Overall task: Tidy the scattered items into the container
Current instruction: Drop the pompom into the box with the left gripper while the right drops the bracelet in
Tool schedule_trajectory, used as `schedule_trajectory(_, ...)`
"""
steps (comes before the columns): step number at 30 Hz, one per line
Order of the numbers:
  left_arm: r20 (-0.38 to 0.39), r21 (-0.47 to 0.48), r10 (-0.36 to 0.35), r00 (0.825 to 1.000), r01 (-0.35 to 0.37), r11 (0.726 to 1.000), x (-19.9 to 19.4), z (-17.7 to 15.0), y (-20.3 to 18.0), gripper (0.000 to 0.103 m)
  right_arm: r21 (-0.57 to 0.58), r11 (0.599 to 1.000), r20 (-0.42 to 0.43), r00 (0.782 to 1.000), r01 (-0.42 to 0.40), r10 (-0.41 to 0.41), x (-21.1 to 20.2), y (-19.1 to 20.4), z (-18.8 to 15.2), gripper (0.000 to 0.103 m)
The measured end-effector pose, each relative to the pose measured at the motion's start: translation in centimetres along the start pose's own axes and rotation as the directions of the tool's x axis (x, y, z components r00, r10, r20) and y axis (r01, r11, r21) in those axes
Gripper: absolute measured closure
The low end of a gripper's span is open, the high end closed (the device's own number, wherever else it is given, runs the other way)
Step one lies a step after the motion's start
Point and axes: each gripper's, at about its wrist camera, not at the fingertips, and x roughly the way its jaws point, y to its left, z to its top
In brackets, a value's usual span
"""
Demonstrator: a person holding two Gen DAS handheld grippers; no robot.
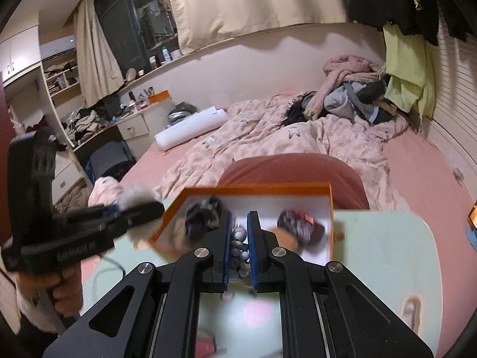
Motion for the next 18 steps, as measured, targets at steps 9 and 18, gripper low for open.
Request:
schedule_trajectory(9, -0.003, -0.083, 0.003, 1.000, -0.003, 0.997, 2.9, -0.4, 1.1, 0.044, 0.160, 0.987, -0.205, 0.978, -0.013, 0.046, 8.0, -2.6, 0.6, 0.081)
schedule_trajectory(18, 0.033, -0.045, 0.099, 0.995, -0.098, 0.994, -1.1, -2.8, 1.0, 0.026, 0.168, 0.986, -0.046, 0.999, -0.007, 0.015, 1.7, -1.6, -1.4, 0.040)
